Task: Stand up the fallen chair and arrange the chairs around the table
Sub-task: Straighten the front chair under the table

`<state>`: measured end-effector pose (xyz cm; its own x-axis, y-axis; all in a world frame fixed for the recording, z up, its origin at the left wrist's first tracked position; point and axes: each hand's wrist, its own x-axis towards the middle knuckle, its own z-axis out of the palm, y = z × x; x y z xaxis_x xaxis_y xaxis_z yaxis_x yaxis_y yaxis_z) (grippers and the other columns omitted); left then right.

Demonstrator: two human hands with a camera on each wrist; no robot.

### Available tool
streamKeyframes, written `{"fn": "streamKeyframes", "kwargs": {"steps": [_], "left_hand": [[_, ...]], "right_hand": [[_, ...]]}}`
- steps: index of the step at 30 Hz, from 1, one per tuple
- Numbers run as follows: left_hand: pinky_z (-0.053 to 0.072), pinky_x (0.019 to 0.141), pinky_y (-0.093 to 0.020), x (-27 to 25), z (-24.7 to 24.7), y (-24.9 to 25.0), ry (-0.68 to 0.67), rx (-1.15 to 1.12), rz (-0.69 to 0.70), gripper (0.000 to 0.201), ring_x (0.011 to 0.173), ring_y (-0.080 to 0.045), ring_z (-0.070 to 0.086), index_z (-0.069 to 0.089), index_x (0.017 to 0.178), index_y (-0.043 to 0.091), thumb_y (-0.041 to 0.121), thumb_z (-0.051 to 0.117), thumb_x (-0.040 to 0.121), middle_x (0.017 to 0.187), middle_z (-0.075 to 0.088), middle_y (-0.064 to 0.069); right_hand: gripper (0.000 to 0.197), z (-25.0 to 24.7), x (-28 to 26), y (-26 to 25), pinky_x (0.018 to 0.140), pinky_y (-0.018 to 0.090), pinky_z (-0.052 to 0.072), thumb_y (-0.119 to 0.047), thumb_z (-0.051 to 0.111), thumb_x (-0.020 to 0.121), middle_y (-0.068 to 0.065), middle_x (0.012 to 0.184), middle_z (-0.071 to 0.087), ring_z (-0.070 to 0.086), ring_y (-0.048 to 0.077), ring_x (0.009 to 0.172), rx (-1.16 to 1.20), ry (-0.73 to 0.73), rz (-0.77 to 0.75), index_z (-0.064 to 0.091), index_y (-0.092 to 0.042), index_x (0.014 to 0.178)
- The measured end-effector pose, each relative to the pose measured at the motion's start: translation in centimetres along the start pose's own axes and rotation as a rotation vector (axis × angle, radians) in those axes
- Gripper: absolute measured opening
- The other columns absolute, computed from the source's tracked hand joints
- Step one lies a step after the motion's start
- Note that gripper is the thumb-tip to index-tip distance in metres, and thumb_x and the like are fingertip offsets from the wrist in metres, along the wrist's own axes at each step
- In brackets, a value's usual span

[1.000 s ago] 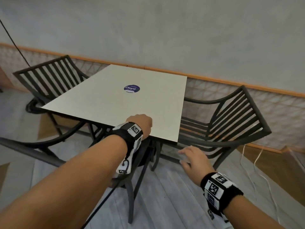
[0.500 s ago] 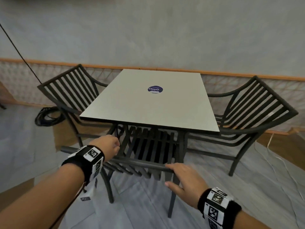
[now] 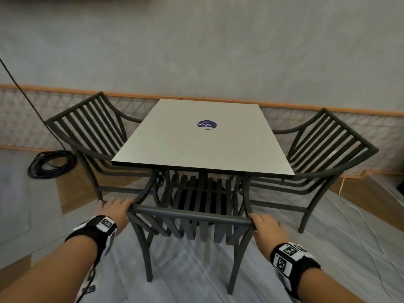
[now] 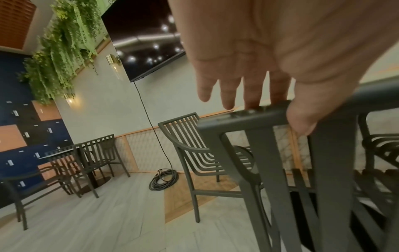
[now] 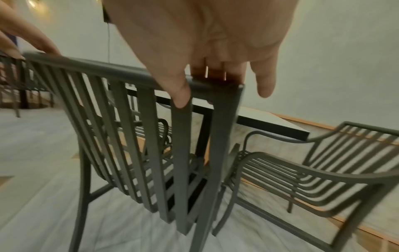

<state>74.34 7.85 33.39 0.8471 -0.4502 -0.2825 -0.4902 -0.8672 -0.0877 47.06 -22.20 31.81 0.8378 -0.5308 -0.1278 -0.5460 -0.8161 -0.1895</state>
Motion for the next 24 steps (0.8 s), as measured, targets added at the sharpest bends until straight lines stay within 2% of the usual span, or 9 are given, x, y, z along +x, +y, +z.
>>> {"fn": "streamKeyframes", "kwargs": {"steps": [2, 4, 7, 10, 16, 20, 24], "left_hand": [[0.017, 0.119, -0.052, 1.6, 0.7, -0.6, 0.008, 0.004, -0.005, 0.048, 0.145, -0.025, 0.025, 0.034, 0.142, 0.032, 0.02, 0.045, 0.097, 0.151, 0.038, 0.003], [0.025, 0.116, -0.05, 2.6, 1.1, -0.8, 0.04, 0.016, -0.007, 0.04, 0.139, -0.024, 0.035, 0.044, 0.134, 0.031, 0.017, 0.041, 0.097, 0.144, 0.047, 0.002], [0.034, 0.108, -0.045, 3.2, 1.4, -0.5, 0.076, 0.006, 0.006, 0.034, 0.128, -0.023, 0.047, 0.05, 0.125, 0.03, 0.015, 0.042, 0.096, 0.134, 0.053, 0.0], [0.037, 0.107, -0.048, 2.5, 2.1, 0.0, 0.072, -0.001, 0.017, 0.03, 0.121, -0.025, 0.053, 0.052, 0.121, 0.029, 0.015, 0.044, 0.095, 0.127, 0.055, -0.001], [0.043, 0.102, -0.049, 0.7, 2.1, 0.9, 0.048, -0.077, 0.033, 0.026, 0.111, -0.026, 0.058, 0.055, 0.113, 0.027, 0.013, 0.045, 0.093, 0.117, 0.056, -0.003], [0.042, 0.104, -0.051, 0.5, 2.0, 0.9, 0.058, -0.114, 0.027, 0.024, 0.108, -0.027, 0.059, 0.058, 0.109, 0.028, 0.014, 0.047, 0.092, 0.11, 0.057, -0.002], [0.042, 0.103, -0.052, 0.5, 1.9, 1.0, 0.05, -0.132, 0.026, 0.024, 0.104, -0.026, 0.059, 0.06, 0.107, 0.028, 0.014, 0.046, 0.092, 0.096, 0.05, 0.002]], "right_hand": [[0.044, 0.0, 0.4, 0.4, 0.104, 0.038, 0.039, -0.007, 0.043, 0.094, -0.002, 0.135, 0.048, 0.042, 0.019, 0.123, 0.016, 0.012, 0.01, 0.04, -0.03, 0.131], [0.044, -0.2, 0.8, 0.6, 0.1, 0.032, 0.042, -0.003, 0.043, 0.094, -0.002, 0.133, 0.049, 0.044, 0.018, 0.12, 0.008, 0.009, -0.008, 0.042, -0.028, 0.129], [0.047, -0.5, 0.8, 1.1, 0.101, 0.029, 0.039, 0.002, 0.04, 0.093, -0.001, 0.134, 0.047, 0.043, 0.018, 0.122, 0.001, -0.008, -0.029, 0.041, -0.026, 0.131], [0.049, -0.7, 0.4, 1.8, 0.1, 0.028, 0.038, 0.002, 0.04, 0.092, 0.0, 0.135, 0.048, 0.043, 0.019, 0.122, -0.002, -0.013, -0.017, 0.04, -0.026, 0.133], [0.045, -0.7, -0.2, 3.3, 0.1, 0.027, 0.037, 0.0, 0.042, 0.093, 0.0, 0.131, 0.051, 0.045, 0.018, 0.12, 0.019, -0.012, -0.032, 0.042, -0.025, 0.131], [0.043, -0.4, -0.1, 3.6, 0.101, 0.026, 0.036, -0.002, 0.044, 0.094, -0.001, 0.129, 0.053, 0.046, 0.016, 0.119, 0.023, 0.03, -0.05, 0.044, -0.026, 0.129], [0.042, -0.2, -0.1, 3.6, 0.101, 0.026, 0.036, -0.004, 0.045, 0.094, -0.001, 0.129, 0.053, 0.046, 0.016, 0.119, 0.021, 0.049, -0.062, 0.045, -0.025, 0.13]]}}
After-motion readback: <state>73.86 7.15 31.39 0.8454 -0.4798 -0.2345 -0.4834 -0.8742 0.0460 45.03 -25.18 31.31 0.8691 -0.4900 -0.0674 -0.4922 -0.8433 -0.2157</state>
